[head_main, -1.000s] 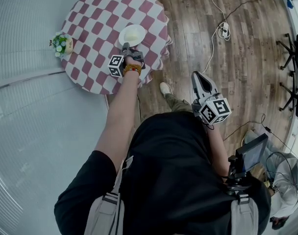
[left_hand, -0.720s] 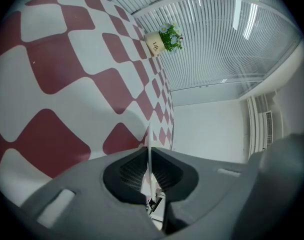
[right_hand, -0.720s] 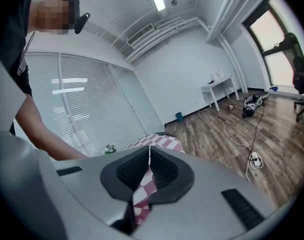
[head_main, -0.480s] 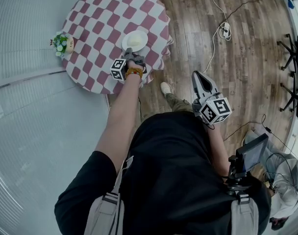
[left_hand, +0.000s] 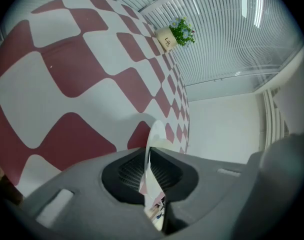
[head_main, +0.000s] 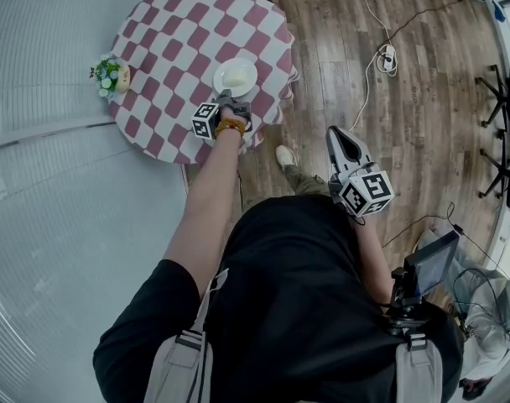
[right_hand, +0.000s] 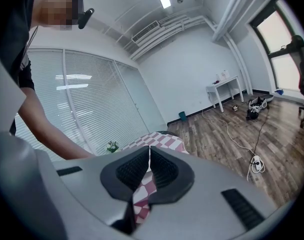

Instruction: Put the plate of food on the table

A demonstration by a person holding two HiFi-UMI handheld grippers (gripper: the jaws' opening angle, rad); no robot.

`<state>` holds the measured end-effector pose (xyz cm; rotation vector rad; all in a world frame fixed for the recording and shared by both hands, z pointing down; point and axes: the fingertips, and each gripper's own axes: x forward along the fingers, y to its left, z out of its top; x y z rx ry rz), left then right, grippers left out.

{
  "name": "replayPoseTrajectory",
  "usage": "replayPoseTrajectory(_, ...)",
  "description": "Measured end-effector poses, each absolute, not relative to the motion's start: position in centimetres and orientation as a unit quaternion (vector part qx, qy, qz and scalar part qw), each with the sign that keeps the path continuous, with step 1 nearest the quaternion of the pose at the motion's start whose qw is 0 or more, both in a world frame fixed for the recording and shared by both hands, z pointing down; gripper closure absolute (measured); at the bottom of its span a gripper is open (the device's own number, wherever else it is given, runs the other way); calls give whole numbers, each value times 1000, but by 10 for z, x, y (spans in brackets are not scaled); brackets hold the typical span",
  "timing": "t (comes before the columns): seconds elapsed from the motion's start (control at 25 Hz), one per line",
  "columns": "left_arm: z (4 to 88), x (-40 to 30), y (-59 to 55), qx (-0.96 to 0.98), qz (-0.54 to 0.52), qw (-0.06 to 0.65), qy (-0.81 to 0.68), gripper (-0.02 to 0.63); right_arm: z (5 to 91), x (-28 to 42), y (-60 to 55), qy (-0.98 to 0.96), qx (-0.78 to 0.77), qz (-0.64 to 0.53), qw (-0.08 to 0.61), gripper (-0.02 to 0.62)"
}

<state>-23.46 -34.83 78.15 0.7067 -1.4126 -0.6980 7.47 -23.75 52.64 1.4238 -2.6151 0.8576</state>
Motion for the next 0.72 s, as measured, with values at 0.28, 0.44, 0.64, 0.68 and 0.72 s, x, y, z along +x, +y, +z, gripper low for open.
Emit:
replayPoseTrajectory(0.28,789,-228,-346,301,-226,684,-625,578,524,70,-237,-852,453,261,30,581)
replayPoseTrajectory(0.44,796,-219,-343,304,-173,706,-616,561,524,72,-238,-851,454,263,25,581)
replayPoseTrajectory(0.64,802,-215,-332,287,-152,720,-613,524,525,76,-239,-847,459,267,20,581)
replayPoseTrajectory(0.68,803,-214,-330,285,-151,722,-612,520,526,76,-239,-847,459,267,20,581)
replayPoseTrajectory(0.72,803,-214,-328,284,-152,723,-611,520,526,76,-240,-847,459,267,19,581)
